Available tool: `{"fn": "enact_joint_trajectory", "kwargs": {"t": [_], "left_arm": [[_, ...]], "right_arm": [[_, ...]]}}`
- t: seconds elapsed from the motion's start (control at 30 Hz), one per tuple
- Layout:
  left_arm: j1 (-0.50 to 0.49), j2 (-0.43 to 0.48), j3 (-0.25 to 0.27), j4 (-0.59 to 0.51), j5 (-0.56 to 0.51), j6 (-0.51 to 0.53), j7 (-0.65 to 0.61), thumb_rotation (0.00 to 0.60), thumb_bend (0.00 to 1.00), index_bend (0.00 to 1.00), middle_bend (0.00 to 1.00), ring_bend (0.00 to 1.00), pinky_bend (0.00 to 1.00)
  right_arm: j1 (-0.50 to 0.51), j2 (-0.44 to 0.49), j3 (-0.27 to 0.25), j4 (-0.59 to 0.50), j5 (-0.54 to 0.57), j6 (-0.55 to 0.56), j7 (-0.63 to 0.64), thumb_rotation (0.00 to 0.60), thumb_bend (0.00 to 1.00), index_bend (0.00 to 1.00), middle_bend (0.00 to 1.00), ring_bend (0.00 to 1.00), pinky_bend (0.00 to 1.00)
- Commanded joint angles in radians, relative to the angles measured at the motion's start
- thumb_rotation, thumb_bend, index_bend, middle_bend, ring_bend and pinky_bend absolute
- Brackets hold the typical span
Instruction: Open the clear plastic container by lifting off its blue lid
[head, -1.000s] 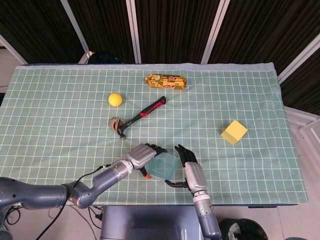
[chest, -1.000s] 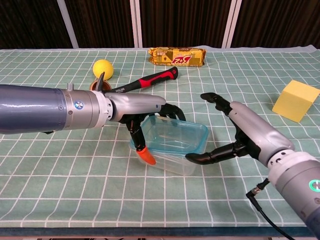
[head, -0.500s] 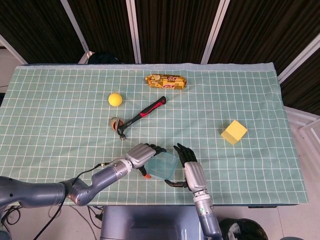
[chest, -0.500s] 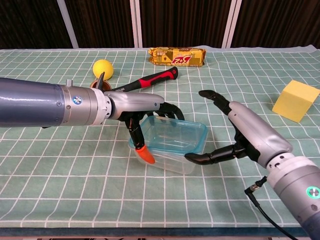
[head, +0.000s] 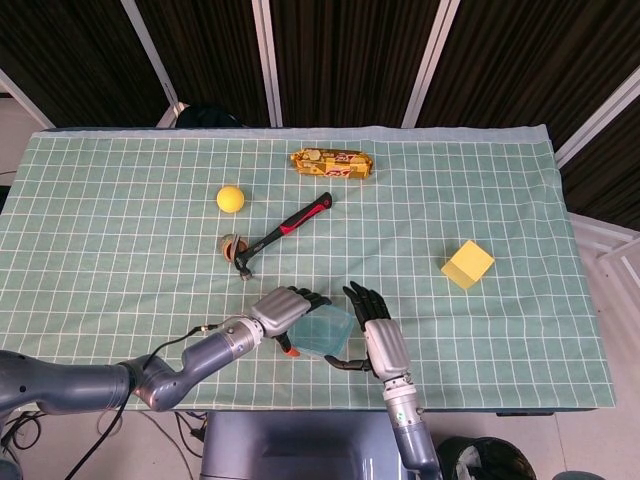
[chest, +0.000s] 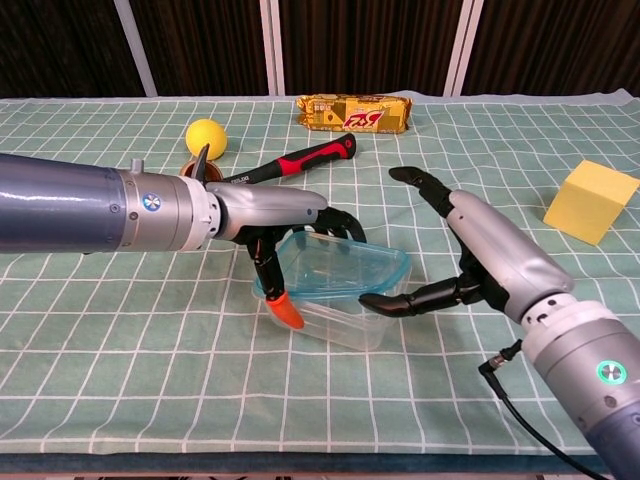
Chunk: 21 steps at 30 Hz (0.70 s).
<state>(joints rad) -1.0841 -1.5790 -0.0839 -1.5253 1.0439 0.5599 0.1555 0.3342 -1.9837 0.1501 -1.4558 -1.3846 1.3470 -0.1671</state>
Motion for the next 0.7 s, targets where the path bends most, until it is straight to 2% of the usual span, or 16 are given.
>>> {"fn": "enact_joint_trajectory", "kwargs": {"t": [0.03,0.33,0.7], "left_arm": [[-0.001,-0.001,-0.001,0.000,-0.001,0.002,0.000,0.600,0.06,0.25,0.25,0.23,0.39],[-0.002,0.001,-0.005,-0.002,-0.005,0.006,-0.008,0.600,0.06,0.25,0.25,0.23,0.39],[-0.003,0.004,-0.007,0.000,-0.008,0.005,-0.022,0.600,0.06,0.25,0.25,0.23,0.39]], "right_arm": [[0.004,0.002,0.002,0.007,-0.004,-0.001,-0.004,0.600,0.32,0.00,0.00,0.00,0.00],[0.004,0.012,-0.005,0.027,-0.003,-0.011,-0.011,0.600,0.44,0.00,0.00,0.00,0.00],[0.000,0.028,-0.027,0.043,-0.018,-0.017,-0.007,0.600,0.45,0.00,0.00,0.00,0.00]]}}
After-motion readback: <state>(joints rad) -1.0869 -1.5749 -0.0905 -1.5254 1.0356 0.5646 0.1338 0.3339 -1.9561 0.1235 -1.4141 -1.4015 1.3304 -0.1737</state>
